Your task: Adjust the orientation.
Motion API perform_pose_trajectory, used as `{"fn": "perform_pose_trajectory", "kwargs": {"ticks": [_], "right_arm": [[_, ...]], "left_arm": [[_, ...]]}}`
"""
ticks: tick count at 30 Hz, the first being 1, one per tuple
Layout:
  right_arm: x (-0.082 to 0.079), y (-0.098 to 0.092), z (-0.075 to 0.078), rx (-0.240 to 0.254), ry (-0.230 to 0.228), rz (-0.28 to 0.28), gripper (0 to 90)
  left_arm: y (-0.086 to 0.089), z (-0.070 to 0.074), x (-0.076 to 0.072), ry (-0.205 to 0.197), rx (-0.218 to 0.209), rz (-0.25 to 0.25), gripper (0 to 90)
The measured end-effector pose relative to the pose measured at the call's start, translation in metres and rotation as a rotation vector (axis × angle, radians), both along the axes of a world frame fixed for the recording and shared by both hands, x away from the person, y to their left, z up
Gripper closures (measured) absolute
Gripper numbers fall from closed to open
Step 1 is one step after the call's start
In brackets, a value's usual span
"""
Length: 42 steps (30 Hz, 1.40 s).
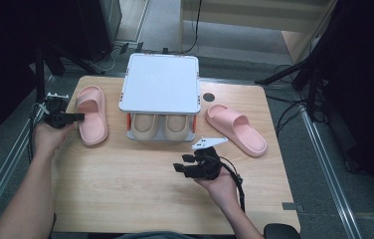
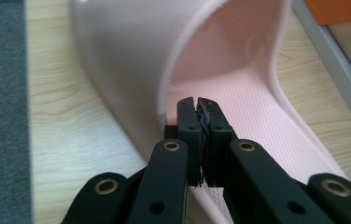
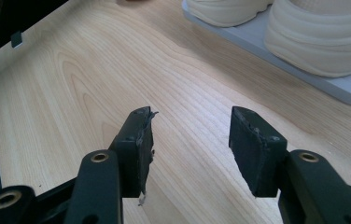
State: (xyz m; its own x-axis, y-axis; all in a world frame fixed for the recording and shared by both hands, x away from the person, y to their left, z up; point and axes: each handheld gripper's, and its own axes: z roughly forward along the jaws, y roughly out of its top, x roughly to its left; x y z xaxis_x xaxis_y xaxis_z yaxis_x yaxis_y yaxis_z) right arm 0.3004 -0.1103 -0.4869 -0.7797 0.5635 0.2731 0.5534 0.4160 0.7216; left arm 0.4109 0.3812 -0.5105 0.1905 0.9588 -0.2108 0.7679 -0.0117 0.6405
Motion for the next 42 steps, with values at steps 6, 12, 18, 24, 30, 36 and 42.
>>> {"fn": "perform_pose_trajectory", "kwargs": {"ticks": [6, 12, 18, 24, 30, 36, 42], "right_arm": [[0.002, 0.003, -0.001, 0.000, 0.002, 0.014, 50.3], [0.002, 0.005, -0.001, 0.001, 0.002, 0.018, 50.3], [0.003, 0.006, -0.001, 0.000, 0.005, 0.020, 50.3], [0.002, 0.005, -0.002, -0.001, 0.008, 0.013, 50.3], [-0.001, -0.001, -0.002, -0.002, 0.006, -0.006, 50.3], [-0.005, -0.007, -0.003, -0.005, 0.006, -0.034, 50.3], [-0.008, -0.014, -0.003, -0.002, 0.007, -0.057, 50.3]], "left_arm": [[0.004, 0.002, -0.001, 0.006, -0.039, -0.002, 85.0], [0.001, 0.020, -0.007, -0.034, -0.053, -0.008, 74.4], [0.008, 0.031, -0.013, -0.079, -0.033, 0.027, 55.5], [0.014, 0.021, -0.006, -0.054, -0.022, 0.057, 51.3], [0.013, 0.011, 0.005, -0.046, -0.035, 0.070, 50.8], [0.013, 0.000, 0.015, -0.055, -0.061, 0.091, 50.4], [0.011, -0.004, 0.021, -0.049, -0.029, 0.116, 51.7]]}}
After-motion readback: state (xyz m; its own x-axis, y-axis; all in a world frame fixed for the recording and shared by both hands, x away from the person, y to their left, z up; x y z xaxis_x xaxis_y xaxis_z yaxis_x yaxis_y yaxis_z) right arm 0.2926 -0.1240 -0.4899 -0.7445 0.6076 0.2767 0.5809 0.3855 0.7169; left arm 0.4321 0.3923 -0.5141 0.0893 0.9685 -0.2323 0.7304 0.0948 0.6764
